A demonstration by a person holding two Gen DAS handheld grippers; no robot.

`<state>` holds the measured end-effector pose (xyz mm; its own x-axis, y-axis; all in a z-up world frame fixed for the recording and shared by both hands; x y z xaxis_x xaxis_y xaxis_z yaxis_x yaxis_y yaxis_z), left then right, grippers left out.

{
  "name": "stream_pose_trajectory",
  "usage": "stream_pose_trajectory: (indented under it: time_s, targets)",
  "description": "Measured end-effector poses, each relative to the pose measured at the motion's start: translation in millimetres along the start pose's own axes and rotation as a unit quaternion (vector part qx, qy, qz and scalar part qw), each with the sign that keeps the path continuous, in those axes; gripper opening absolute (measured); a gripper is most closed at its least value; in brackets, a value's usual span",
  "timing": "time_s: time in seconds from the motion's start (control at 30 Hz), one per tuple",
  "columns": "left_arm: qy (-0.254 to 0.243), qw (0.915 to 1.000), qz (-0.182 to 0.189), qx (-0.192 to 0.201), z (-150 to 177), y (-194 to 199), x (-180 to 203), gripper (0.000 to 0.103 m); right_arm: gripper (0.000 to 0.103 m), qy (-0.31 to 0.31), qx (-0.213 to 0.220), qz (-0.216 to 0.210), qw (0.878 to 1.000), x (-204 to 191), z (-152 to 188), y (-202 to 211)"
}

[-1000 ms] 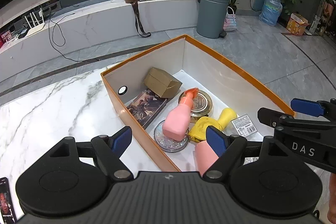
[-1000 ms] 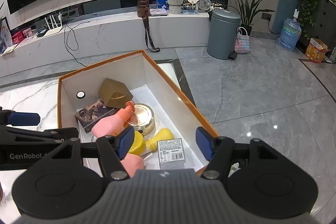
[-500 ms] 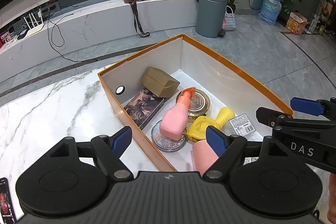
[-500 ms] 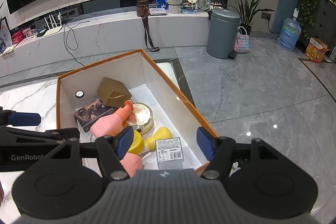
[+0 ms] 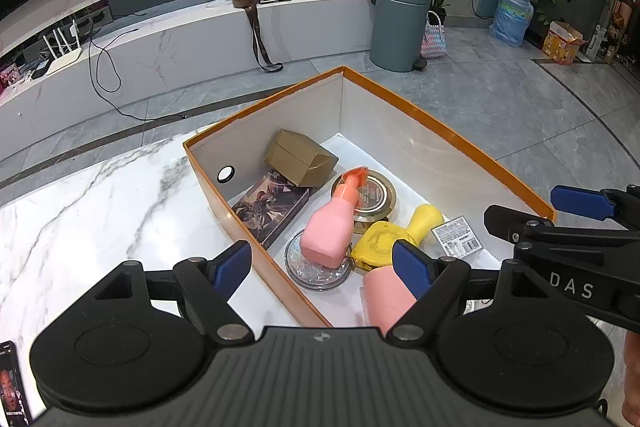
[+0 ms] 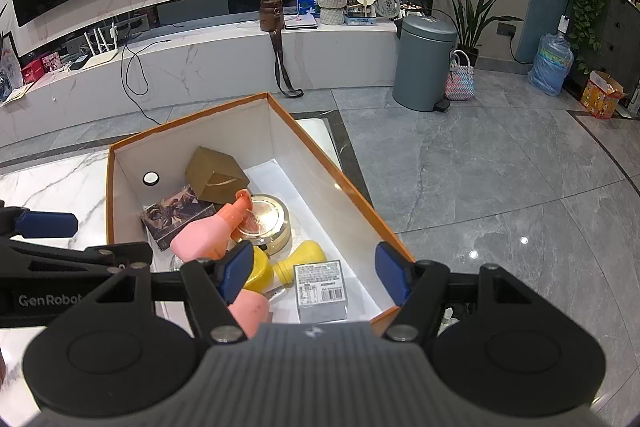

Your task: Organize rigid objects

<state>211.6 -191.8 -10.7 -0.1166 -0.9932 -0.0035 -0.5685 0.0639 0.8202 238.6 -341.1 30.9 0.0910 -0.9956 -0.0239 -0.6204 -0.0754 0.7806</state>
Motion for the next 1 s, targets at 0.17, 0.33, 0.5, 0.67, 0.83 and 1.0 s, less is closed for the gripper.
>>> stream_pose_trajectory:
  time_s: [0.17, 0.33, 0.5, 0.67, 0.83, 1.0]
  targets:
    - [-0.001, 1.0, 0.0, 0.001, -0.5, 0.0, -0.2, 0.094, 0.067, 0.0, 0.0, 0.0, 1.0, -0.2, 0.0, 0.0]
    - [-0.001, 1.0, 0.0, 0.0, -0.3, 0.2, 0.7, 0.094, 0.067, 0.0, 0.0, 0.001, 1.0, 0.0, 0.6, 0.2]
    - [-0.001, 1.0, 0.0, 0.001, -0.2, 0.3, 1.0, 0.094, 0.068, 0.0, 0.0, 0.001, 1.0, 0.1, 0.6, 0.2]
    - [-0.003, 1.0, 0.001, 0.0, -0.1, 0.7, 1.9, 0.094, 0.068, 0.0, 0.0, 0.001, 1.0, 0.1, 0.5, 0.2]
    - [-0.003, 1.0, 0.001, 0.0, 0.1, 0.8, 3.1, 0.094, 0.068, -0.001, 0.0, 0.001, 1.0, 1.6, 1.5, 0.3]
    - [-0.001, 1.0, 0.002, -0.001, 0.3, 0.8, 3.2, 0.094, 0.068, 0.0, -0.001, 0.002, 1.0, 2.9, 2.3, 0.4]
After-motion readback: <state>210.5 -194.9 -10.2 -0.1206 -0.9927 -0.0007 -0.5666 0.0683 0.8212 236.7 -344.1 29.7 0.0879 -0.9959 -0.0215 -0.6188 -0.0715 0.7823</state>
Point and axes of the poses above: each gripper's, at about its wrist camera, not at the fingertips, and y roughly against the way its jaws point, x to its right, z to its underside, the point moved 7 cm from there along -y, roughly the way its jaws point, and after that the axes turned 3 degrees about -x, right-handed, at the moved point
